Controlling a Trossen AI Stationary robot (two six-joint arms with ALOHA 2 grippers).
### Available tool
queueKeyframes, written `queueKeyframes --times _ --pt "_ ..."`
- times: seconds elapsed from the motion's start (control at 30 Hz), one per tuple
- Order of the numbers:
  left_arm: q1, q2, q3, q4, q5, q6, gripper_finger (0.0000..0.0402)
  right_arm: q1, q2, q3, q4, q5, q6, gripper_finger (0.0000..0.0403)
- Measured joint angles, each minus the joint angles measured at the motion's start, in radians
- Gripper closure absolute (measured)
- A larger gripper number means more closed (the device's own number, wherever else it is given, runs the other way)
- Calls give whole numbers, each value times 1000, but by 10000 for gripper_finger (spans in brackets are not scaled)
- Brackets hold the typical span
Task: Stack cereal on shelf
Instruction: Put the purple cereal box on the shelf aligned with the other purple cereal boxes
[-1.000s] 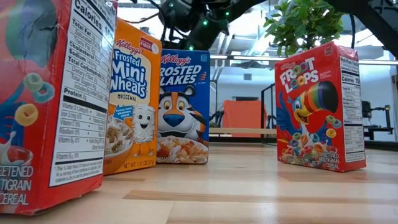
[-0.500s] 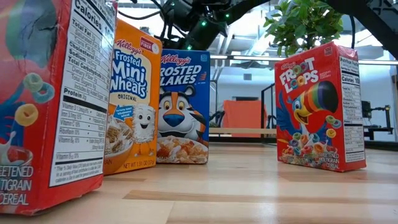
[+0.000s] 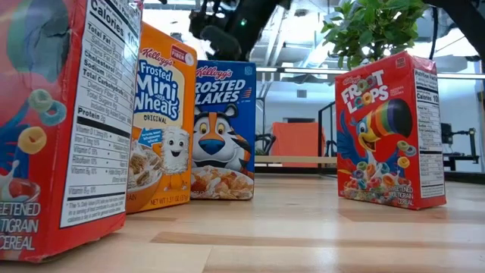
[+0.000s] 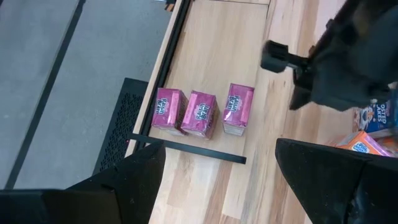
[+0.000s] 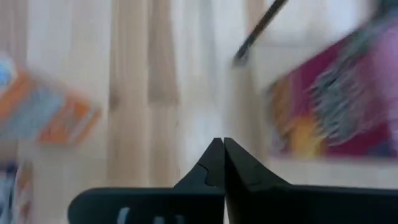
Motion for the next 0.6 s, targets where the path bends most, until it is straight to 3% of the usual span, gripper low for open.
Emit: queueKeyframes --times 0.3,0.6 --pt "0 0 0 0 0 0 105 -57 20 -112 44 8 14 372" --pt "0 0 0 0 0 -2 105 -104 20 -136 184 28 -24 391"
